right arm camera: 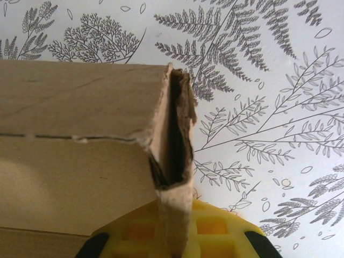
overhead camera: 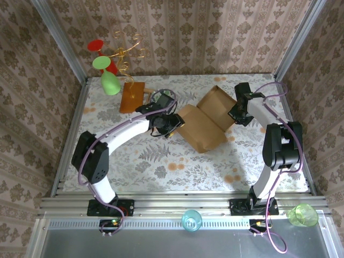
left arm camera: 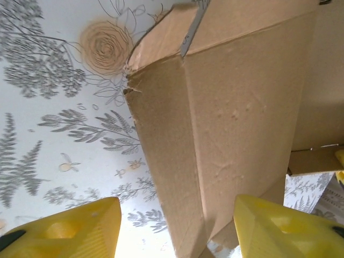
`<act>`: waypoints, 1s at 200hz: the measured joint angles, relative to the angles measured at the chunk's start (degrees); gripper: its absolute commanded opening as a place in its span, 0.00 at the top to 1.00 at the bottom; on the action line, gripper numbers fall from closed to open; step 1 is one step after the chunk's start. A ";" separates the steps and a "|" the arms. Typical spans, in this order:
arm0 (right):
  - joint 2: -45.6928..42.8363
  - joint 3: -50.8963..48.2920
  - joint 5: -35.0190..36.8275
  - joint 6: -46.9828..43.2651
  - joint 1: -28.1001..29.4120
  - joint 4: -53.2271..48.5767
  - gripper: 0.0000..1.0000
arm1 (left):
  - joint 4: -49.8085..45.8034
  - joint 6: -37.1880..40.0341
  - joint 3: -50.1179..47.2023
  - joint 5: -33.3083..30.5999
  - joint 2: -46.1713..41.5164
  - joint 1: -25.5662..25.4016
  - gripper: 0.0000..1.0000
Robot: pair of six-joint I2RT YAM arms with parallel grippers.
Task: Fold the paper box
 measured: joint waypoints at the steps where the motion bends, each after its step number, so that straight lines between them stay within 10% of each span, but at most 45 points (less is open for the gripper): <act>1: 0.00 -0.02 -0.09 0.07 0.00 0.02 1.00 | 0.09 -0.07 0.00 0.09 0.09 0.00 0.41; 53: 0.00 -0.70 -2.51 2.75 -0.17 0.70 1.00 | 4.15 -1.57 -0.20 1.90 4.07 0.00 0.45; 99: 0.00 -2.21 -3.56 4.04 -0.24 1.73 1.00 | 6.10 -0.83 1.49 1.55 7.69 0.00 0.93; 122: 0.00 -2.54 -4.24 4.20 -0.20 1.73 1.00 | 4.98 0.26 2.05 0.85 7.85 0.00 1.00; 151: -0.02 -2.54 -5.46 3.93 -0.02 1.88 0.53 | -0.07 2.75 5.25 -0.94 7.98 0.13 1.00; 200: -9.27 -3.10 -8.00 -2.69 2.01 2.14 0.45 | -16.81 21.59 20.68 -6.14 9.55 3.41 1.00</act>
